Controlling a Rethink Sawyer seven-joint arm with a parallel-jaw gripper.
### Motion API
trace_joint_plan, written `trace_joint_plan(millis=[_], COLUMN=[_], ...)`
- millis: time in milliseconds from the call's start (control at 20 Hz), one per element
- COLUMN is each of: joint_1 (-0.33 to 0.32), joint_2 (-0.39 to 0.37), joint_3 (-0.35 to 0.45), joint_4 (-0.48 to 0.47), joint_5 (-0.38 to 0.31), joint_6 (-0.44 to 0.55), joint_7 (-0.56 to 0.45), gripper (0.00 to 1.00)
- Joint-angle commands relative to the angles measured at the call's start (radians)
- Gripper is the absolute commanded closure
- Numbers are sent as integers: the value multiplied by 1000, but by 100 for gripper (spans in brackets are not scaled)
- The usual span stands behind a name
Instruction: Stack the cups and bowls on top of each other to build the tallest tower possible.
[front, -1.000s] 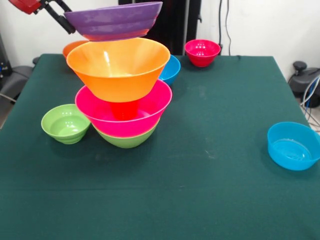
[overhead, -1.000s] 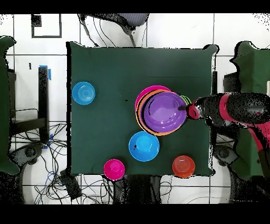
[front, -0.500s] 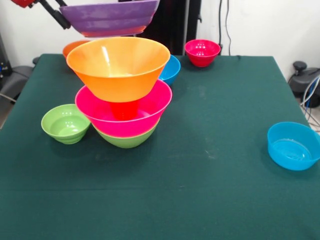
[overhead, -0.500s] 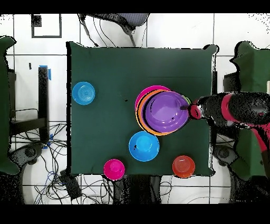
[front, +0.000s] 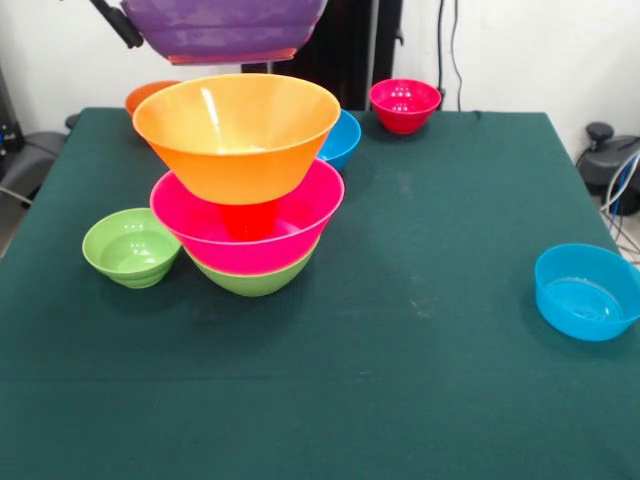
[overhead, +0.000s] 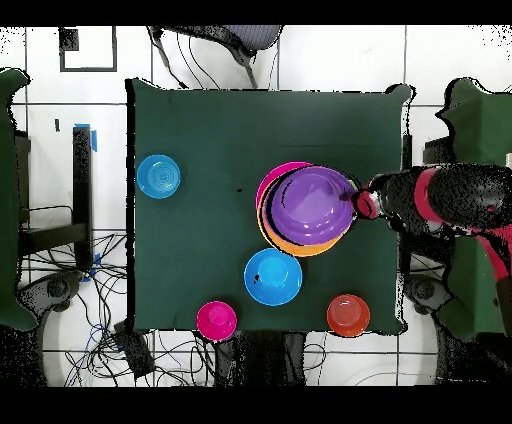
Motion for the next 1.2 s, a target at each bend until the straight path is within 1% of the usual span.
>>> trace_joint_plan(millis=[50, 500, 650, 950, 1200], joint_1=[91, 143, 142, 158, 173], joint_2=[10, 33, 24, 35, 48], joint_3=[-70, -99, -105, -119, -122], joint_4=[-58, -93, -79, -121, -182], joint_5=[6, 12, 24, 31, 39], joint_6=[75, 52, 49, 90, 155], joint_7=[161, 181, 174, 166, 160], gripper=[100, 100, 100, 100, 100])
